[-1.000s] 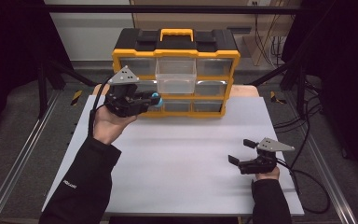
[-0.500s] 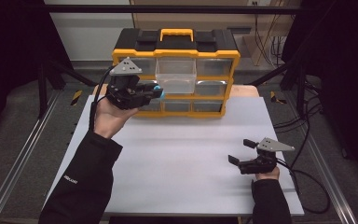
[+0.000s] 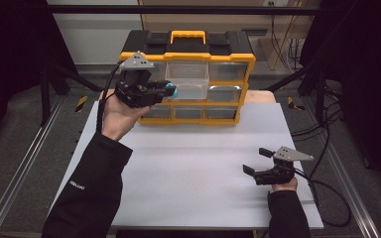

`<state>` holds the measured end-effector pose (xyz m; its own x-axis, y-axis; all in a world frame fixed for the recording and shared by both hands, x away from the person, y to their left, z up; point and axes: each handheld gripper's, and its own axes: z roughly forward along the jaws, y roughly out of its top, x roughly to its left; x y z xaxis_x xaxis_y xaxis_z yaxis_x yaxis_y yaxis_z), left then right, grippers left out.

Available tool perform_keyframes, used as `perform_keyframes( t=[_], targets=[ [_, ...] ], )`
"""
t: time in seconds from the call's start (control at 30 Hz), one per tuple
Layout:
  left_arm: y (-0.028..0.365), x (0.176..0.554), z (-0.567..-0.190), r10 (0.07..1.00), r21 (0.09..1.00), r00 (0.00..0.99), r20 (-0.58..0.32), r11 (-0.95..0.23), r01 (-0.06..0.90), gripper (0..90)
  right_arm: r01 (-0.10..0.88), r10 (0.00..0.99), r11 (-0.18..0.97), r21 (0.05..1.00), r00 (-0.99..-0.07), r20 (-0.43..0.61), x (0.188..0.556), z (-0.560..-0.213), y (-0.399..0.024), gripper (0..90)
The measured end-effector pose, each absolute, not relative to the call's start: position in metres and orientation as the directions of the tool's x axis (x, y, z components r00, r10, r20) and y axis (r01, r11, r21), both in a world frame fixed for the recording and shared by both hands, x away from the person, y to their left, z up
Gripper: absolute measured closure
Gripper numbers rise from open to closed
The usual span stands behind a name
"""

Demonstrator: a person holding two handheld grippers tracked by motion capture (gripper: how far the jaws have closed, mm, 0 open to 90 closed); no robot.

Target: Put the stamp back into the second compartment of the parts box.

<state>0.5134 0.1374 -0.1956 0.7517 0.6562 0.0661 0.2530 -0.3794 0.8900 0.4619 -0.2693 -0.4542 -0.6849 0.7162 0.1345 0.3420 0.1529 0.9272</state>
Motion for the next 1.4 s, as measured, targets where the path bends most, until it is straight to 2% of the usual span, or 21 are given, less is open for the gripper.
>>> perform_keyframes(
  t=[0.73,1.4],
  targets=[
    [0.133,0.549,-0.178,0.711,0.899,0.699,0.075,-0.352,0.261,72.5,0.340,0.716,0.147,0.929,-0.684,0.137,0.462,-0.454,-0.270,2.6],
    [0.123,0.594,-0.205,0.744,0.882,0.666,0.057,-0.350,0.315,72.5,0.340,0.715,0.150,0.929,-0.686,0.135,0.462,-0.454,-0.270,2.6]
  ],
)
